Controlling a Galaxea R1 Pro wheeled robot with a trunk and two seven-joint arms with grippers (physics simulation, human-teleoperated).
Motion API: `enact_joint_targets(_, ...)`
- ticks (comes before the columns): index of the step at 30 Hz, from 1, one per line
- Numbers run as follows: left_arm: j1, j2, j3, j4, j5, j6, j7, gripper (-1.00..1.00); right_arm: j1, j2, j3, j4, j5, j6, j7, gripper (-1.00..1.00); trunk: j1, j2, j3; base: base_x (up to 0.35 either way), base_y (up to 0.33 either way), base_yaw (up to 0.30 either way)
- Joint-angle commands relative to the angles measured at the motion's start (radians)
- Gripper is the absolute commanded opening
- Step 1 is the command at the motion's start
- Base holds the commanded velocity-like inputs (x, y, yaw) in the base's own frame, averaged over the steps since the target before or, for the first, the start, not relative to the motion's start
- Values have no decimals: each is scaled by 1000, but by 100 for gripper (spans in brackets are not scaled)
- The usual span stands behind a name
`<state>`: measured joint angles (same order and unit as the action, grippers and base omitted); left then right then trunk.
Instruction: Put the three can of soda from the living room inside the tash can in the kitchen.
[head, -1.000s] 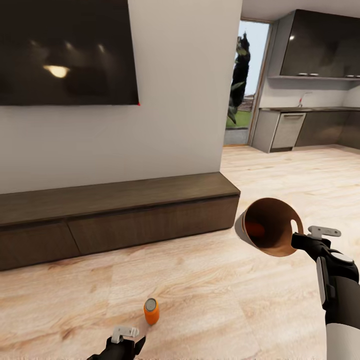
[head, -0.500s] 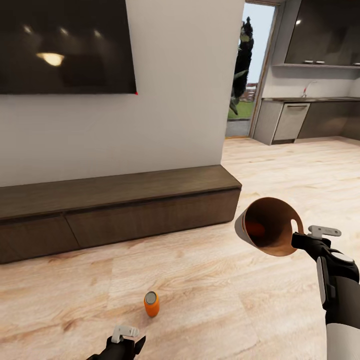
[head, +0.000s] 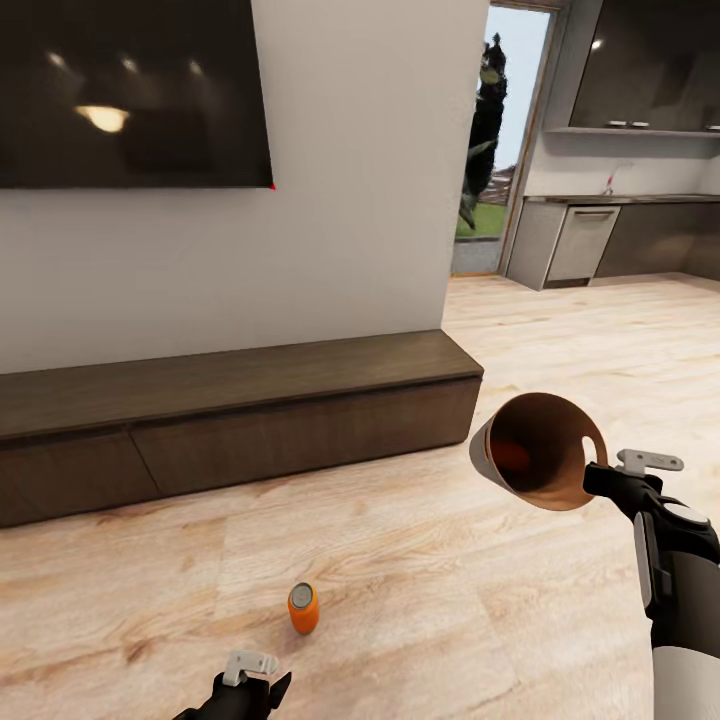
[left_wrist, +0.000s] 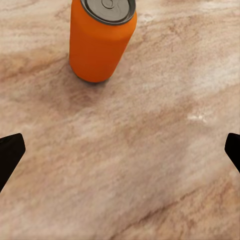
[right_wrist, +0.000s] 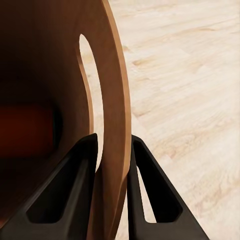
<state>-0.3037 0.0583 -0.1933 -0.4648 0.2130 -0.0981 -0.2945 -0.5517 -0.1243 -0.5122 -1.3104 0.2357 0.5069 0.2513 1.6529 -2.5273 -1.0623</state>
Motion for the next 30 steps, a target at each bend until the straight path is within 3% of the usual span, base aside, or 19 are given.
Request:
enact_joint_targets(1, 0, 0, 0, 0, 0, 0, 0, 100, -1, 0, 0, -1, -10, 1, 6, -100, 0, 0, 0, 0, 0, 0)
enact_joint_targets(17, 0, 0, 0, 1, -1, 0, 0, 100, -1, 0, -2, -4, -9, -1, 6, -100, 0, 0, 0, 8, 0, 0)
enact_joint_targets(30, 0, 0, -1, 2, -1, 0, 1, 100, 1, 0, 0, -10, -9, -1, 6, -100, 0, 0, 0, 214, 0, 0)
